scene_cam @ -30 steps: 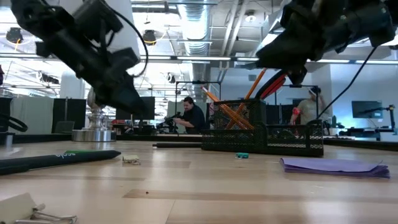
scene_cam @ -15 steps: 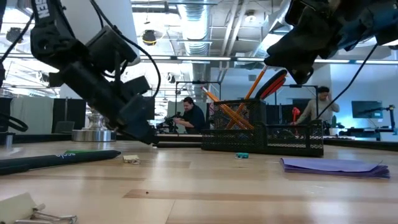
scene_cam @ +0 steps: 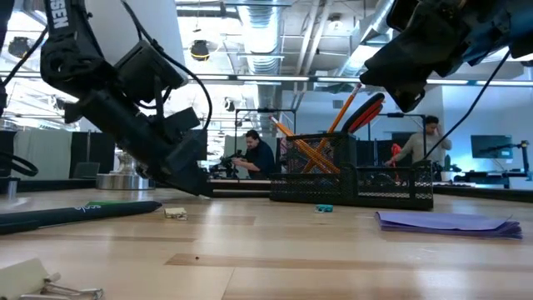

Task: Pick and place office supplies into organizer
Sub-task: Put the top black pen into the black desk organizer

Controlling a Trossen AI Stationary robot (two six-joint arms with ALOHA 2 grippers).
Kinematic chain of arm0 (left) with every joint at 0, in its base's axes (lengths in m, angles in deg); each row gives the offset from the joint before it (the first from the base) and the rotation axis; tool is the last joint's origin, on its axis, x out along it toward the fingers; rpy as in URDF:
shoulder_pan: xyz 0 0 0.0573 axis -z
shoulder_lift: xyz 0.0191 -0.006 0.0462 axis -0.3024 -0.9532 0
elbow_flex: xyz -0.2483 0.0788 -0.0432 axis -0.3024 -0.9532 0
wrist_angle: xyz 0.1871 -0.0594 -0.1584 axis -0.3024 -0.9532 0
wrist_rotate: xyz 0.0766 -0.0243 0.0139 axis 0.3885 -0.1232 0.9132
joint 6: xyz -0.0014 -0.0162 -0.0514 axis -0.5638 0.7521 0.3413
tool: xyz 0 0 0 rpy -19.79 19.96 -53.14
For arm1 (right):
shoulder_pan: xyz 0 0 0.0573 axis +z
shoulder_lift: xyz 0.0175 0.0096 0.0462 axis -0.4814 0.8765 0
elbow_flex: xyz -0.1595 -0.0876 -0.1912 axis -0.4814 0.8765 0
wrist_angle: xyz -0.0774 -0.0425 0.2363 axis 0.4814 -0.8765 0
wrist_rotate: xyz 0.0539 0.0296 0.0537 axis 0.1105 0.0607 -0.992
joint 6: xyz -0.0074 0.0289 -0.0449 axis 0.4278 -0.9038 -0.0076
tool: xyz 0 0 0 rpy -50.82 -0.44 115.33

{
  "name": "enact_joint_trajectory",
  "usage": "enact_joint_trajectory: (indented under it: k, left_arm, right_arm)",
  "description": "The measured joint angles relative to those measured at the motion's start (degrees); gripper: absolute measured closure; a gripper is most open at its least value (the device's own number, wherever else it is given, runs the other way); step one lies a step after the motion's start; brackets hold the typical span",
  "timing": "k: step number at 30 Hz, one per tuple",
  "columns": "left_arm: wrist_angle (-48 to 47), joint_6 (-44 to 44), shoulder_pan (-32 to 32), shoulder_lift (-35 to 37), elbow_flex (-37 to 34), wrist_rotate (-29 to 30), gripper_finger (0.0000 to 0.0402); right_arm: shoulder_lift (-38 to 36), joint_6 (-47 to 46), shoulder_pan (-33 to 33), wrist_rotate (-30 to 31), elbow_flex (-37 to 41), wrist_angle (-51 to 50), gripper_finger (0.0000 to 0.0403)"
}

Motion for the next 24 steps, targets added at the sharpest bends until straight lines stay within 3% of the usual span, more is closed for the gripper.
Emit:
enact_joint_trajectory:
  k: [12, 16, 24]
  left_arm:
    - [19.73, 3.10, 0.40, -13.29, 0.11, 2.50, 0.0175]
    - [21.45, 5.90, 0.93, -15.87, 0.26, 3.83, 0.0175]
    - [22.85, 3.51, 2.17, -17.19, 0.76, 5.73, 0.0175]
  right_arm:
    - [0.02, 0.00, 0.00, 0.03, -0.01, -0.51, 0.0310]
    - [0.02, 0.00, 0.00, 0.03, -0.01, -0.92, 0.0310]
    - [0.02, 0.00, 0.00, 0.01, -0.03, -0.88, 0.0310]
